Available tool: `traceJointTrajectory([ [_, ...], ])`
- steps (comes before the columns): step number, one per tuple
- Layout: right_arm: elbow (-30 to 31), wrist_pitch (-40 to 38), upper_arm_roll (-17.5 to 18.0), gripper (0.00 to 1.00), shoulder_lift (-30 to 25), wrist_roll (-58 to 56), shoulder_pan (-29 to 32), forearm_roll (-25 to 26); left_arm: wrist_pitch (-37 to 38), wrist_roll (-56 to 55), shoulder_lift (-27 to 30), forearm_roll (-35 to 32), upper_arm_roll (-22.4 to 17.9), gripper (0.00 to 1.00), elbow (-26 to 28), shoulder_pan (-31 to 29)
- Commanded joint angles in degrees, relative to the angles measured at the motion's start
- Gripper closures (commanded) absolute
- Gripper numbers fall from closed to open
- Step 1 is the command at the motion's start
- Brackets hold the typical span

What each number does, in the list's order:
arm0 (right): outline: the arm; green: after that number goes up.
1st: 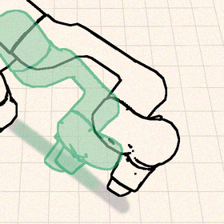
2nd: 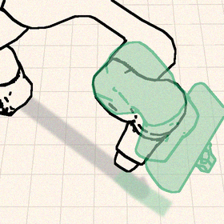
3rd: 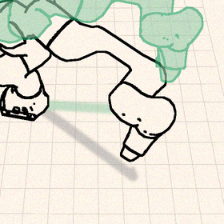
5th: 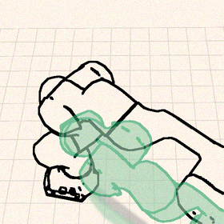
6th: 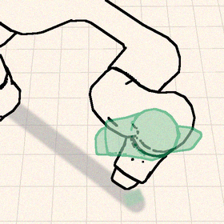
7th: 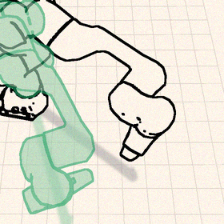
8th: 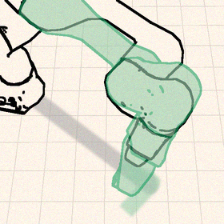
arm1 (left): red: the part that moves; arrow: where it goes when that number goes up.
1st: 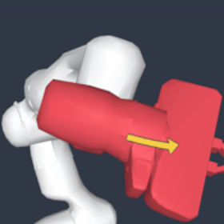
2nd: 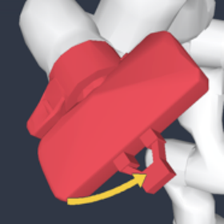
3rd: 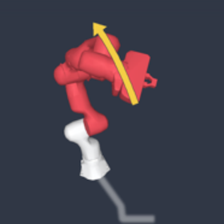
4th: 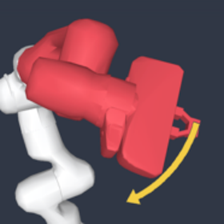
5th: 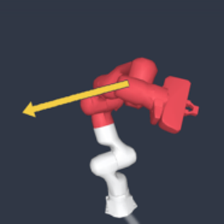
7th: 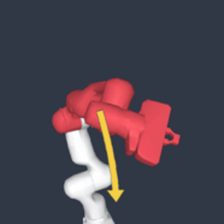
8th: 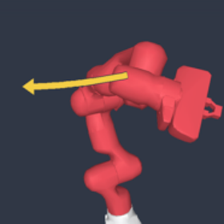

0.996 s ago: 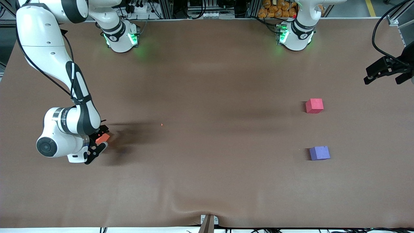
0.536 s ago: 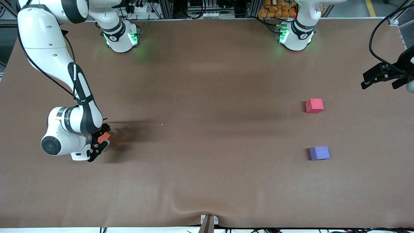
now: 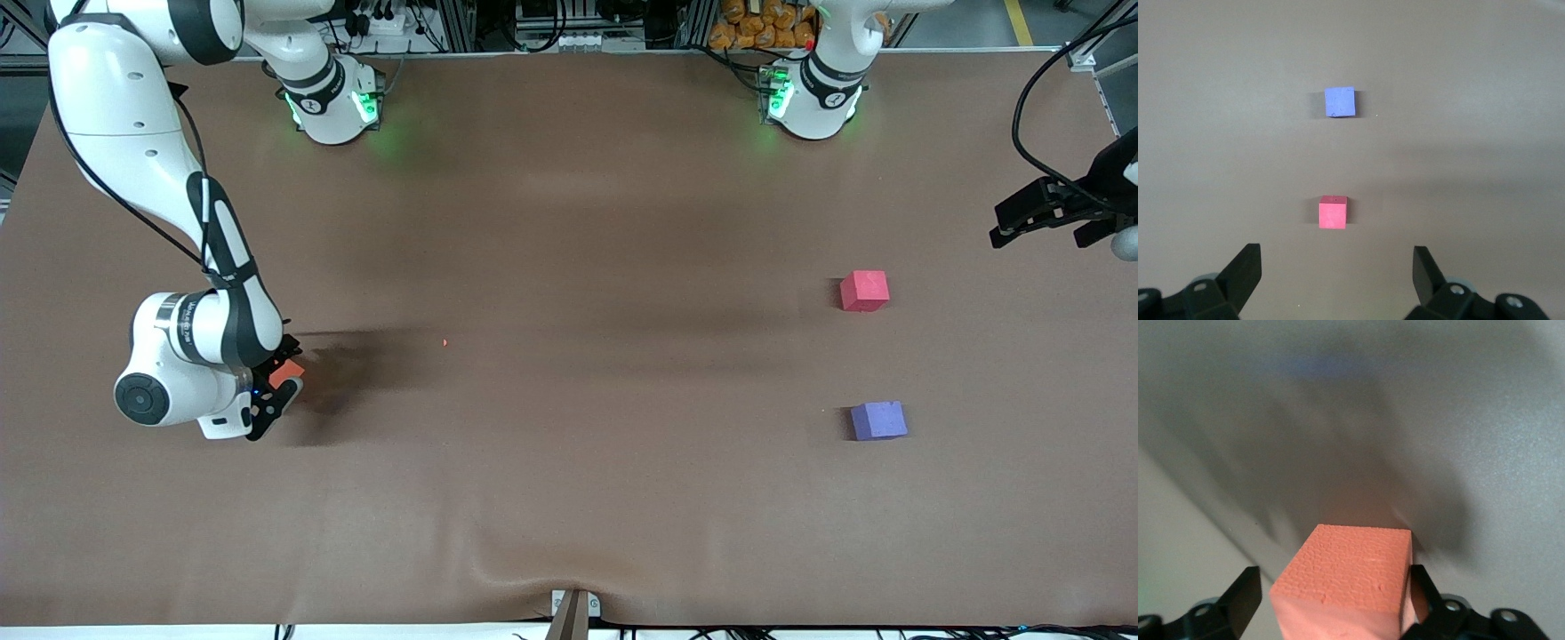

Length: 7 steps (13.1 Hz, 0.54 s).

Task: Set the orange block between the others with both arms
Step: 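Close the right gripper on the orange cube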

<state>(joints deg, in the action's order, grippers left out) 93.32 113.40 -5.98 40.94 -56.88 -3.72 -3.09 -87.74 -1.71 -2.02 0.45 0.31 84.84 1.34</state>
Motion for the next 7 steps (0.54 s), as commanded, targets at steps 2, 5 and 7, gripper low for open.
traceJointTrajectory([
  [2, 1.25, 4.63, 0.09, 0.42, -0.59, -11.56, 0.38, 1.06, -0.41, 0.74, 1.23, -0.89, 0.22, 0.00, 0.76, -0.89],
  [5, 0.98, 4.38, 0.09, 0.63, -0.86, -11.06, 0.64, 0.37, -0.41, 0.74, 1.23, -0.89, 0.22, 0.00, 0.76, -0.98],
  [7, 0.28, 4.11, 0.09, 0.65, -1.30, -9.57, 1.08, -0.17, -0.50, 0.74, 1.23, -0.89, 0.22, 0.00, 0.68, -0.98],
])
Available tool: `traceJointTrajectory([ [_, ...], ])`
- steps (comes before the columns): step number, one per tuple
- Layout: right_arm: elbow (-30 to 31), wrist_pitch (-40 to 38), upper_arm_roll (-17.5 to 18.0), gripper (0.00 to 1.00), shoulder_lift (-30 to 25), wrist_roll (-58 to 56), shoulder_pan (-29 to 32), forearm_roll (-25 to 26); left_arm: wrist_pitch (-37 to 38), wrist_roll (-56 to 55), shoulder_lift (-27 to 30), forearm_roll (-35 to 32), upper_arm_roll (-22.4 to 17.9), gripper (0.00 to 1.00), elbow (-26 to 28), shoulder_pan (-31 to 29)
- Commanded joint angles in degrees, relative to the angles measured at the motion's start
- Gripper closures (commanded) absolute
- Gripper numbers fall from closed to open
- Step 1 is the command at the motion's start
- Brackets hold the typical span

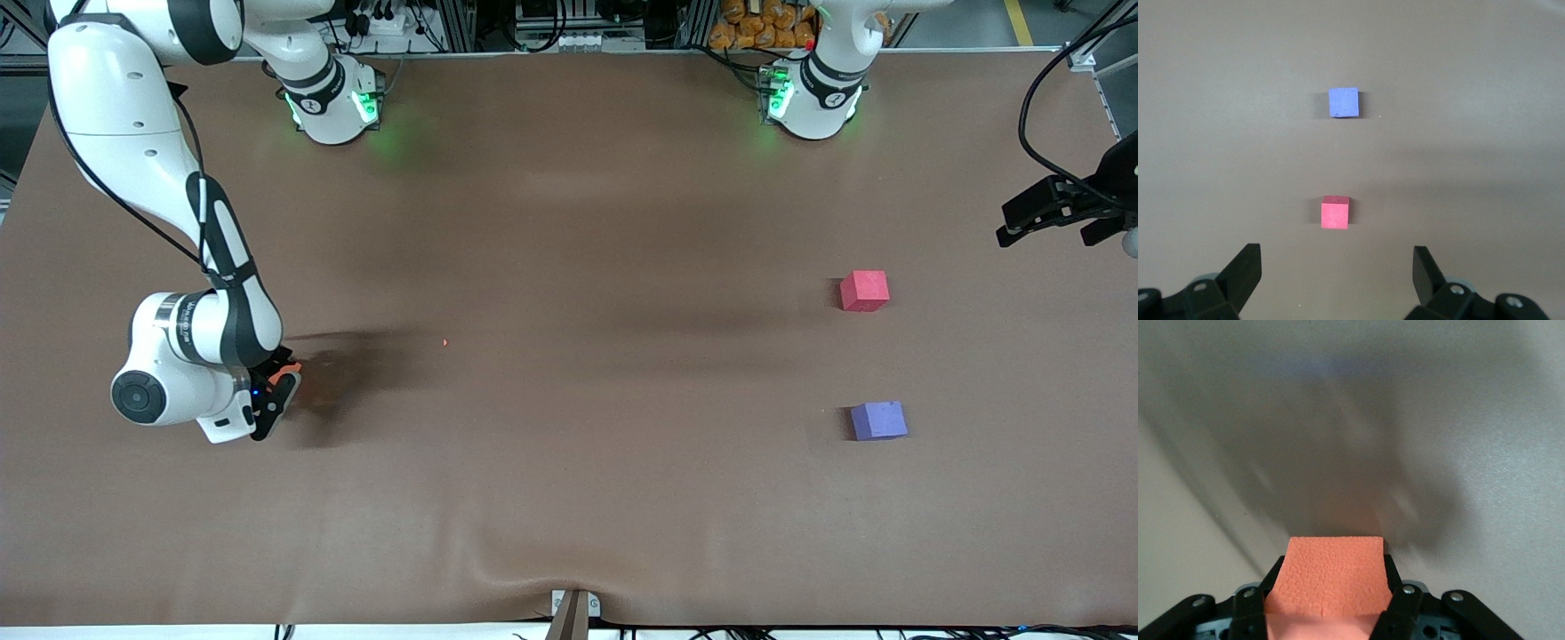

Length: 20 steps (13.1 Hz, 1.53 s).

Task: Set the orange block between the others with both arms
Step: 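Carry the orange cube toward the table middle and set it down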

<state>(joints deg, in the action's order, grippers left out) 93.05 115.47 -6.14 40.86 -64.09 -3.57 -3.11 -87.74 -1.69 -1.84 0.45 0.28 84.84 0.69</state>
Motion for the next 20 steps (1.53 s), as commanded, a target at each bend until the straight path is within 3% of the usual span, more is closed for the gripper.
traceJointTrajectory([
  [1, -0.40, 1.87, 0.25, 0.65, -1.40, -0.44, 0.85, -0.15, -0.50, 0.73, 1.05, -0.89, 0.25, 0.00, 0.67, -0.34],
  [3, -2.69, -0.76, 0.43, 0.65, -1.93, 2.99, 0.15, -0.67, -0.59, 0.73, 0.96, -0.80, 0.25, 0.00, 0.67, -0.34],
  [6, -3.75, -2.53, 0.43, 0.65, -4.03, 11.24, -1.96, -9.34, -1.64, 0.73, 0.87, -0.71, 0.25, 0.00, 0.67, -0.51],
  [8, -3.67, -2.53, 0.43, 0.65, -5.52, 17.55, -5.38, -12.44, -1.91, 0.73, 0.70, -0.71, 0.25, 0.00, 0.67, -0.43],
  [15, -4.02, -1.48, 0.51, 0.65, -6.85, 53.23, -22.07, -13.24, -2.35, 0.73, 0.61, -0.62, 0.34, 0.00, 1.11, -0.43],
  [17, -4.19, 2.02, 0.51, 0.65, -6.41, 62.63, -25.86, -14.02, -2.35, 0.73, 0.87, -0.62, 0.34, 0.00, 1.11, -0.43],
  [20, -4.11, 7.56, 0.43, 0.63, -4.40, 71.71, -32.53, -23.50, -2.35, 0.73, 1.05, -0.53, 0.34, 0.00, 1.03, -0.51],
])
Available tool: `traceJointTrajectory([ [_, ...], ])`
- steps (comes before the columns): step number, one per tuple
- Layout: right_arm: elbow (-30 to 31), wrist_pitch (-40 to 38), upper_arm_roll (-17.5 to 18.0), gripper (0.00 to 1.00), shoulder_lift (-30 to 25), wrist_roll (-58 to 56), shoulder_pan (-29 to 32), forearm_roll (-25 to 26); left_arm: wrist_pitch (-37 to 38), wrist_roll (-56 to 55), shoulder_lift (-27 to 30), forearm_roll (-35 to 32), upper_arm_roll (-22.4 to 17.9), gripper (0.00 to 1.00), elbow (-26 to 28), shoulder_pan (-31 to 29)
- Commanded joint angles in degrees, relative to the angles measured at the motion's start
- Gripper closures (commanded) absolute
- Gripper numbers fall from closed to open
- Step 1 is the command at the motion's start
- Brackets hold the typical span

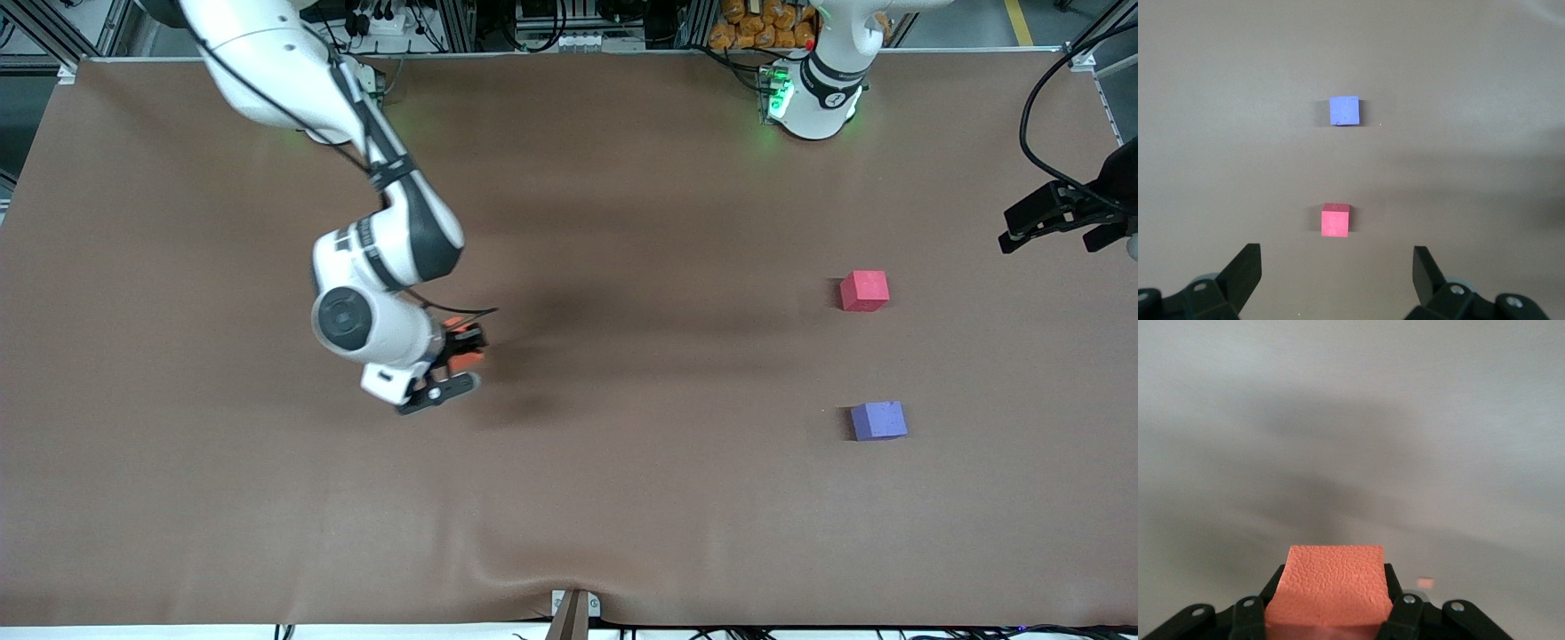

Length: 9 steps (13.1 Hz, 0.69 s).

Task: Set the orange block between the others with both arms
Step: 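Carry the orange cube toward the table middle and set it down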

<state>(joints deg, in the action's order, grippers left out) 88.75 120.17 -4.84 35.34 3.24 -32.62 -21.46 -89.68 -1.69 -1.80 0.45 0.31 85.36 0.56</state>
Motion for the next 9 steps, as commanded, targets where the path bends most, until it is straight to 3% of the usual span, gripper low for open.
traceJointTrajectory([
  [1, 0.19, 4.09, -0.87, 0.63, 1.66, 6.67, -5.15, -6.04, -0.41, 0.73, 0.92, -0.53, 0.31, 0.00, 0.51, -0.29],
  [5, 0.11, 8.84, -0.87, 0.58, 4.47, 19.23, -11.66, -6.57, -0.41, 0.73, 0.84, -0.53, 0.57, 0.00, 0.51, -0.21],
  [9, -0.25, 12.53, -0.78, 0.51, 6.84, 21.80, -15.01, -10.42, -0.59, 0.46, 0.75, -0.45, 0.57, 0.00, 0.33, -0.03],
])
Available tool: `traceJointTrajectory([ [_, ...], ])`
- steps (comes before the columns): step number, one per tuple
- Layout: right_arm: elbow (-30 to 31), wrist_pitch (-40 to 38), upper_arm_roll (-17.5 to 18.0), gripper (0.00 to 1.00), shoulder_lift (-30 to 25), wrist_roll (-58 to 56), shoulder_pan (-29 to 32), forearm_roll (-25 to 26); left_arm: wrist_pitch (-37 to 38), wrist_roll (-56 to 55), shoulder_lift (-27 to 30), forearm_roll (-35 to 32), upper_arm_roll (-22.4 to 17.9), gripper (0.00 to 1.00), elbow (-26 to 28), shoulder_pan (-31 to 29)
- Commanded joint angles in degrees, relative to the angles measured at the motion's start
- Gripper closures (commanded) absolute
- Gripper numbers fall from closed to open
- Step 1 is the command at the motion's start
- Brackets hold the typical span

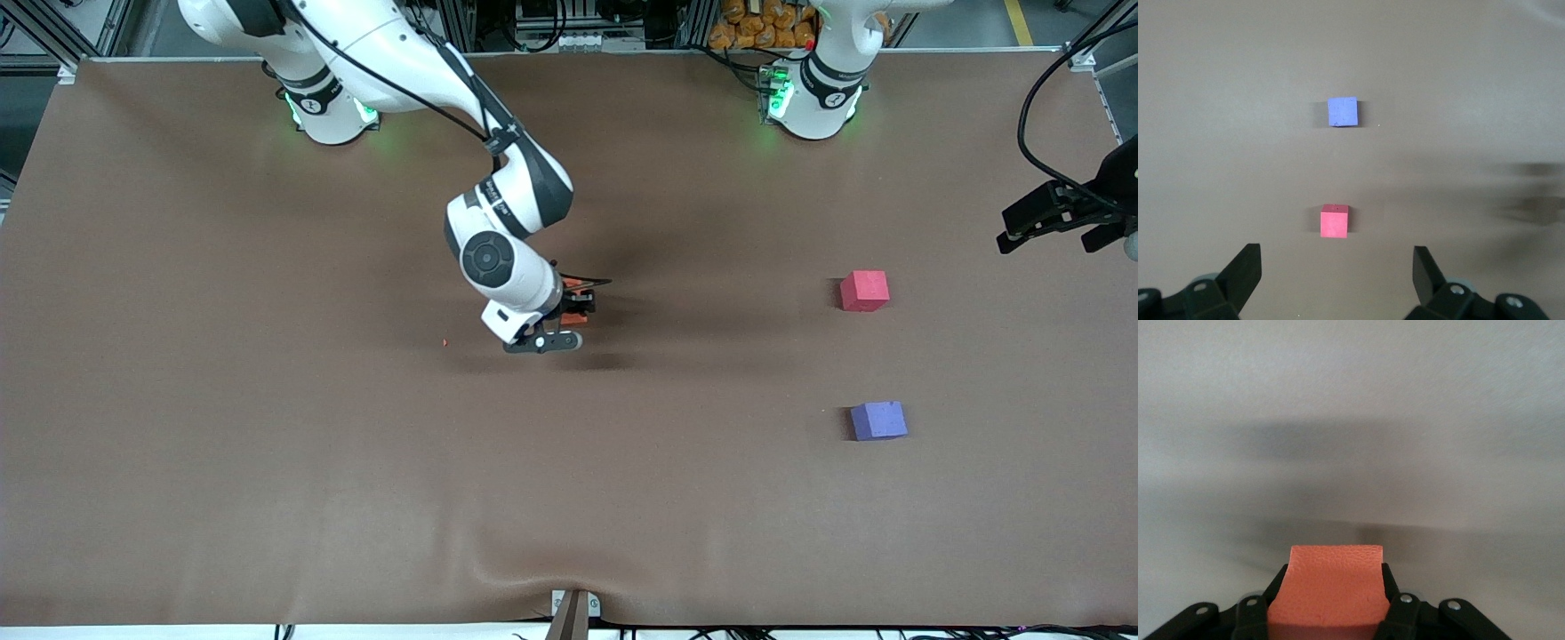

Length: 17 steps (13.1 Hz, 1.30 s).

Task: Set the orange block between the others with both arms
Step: 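Carry the orange cube toward the table middle and set it down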

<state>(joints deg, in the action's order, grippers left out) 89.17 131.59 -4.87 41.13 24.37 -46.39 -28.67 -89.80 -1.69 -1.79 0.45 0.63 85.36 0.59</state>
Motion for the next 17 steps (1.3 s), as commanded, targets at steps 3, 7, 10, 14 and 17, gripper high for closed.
traceJointTrajectory([
  [3, -0.67, 4.55, -0.75, 0.42, 2.64, 0.68, -3.00, -4.28, -1.16, 0.46, 0.73, -0.45, 0.34, 0.00, 0.33, 0.02],
  [7, -0.75, 4.64, -0.75, 0.00, 2.47, 0.60, -3.09, -4.20, -1.25, 0.46, 0.82, -0.45, 0.43, 0.00, 0.42, 0.02],
  [10, -0.93, 4.20, -0.84, 0.00, 0.98, -0.02, -1.78, -3.93, -1.17, 0.37, 0.74, -0.45, 0.43, 0.00, 0.51, 0.02],
  [14, -0.67, -4.12, -1.01, 0.00, -6.12, -0.02, 4.18, -2.88, -1.43, 0.46, 0.73, -0.36, 0.43, 0.00, 0.60, 0.11],
  [17, -0.84, -17.29, -0.93, 0.00, -13.68, -0.20, 10.25, 4.82, -1.52, 0.37, 0.74, -0.36, 0.43, 0.00, 0.60, 0.11],
])
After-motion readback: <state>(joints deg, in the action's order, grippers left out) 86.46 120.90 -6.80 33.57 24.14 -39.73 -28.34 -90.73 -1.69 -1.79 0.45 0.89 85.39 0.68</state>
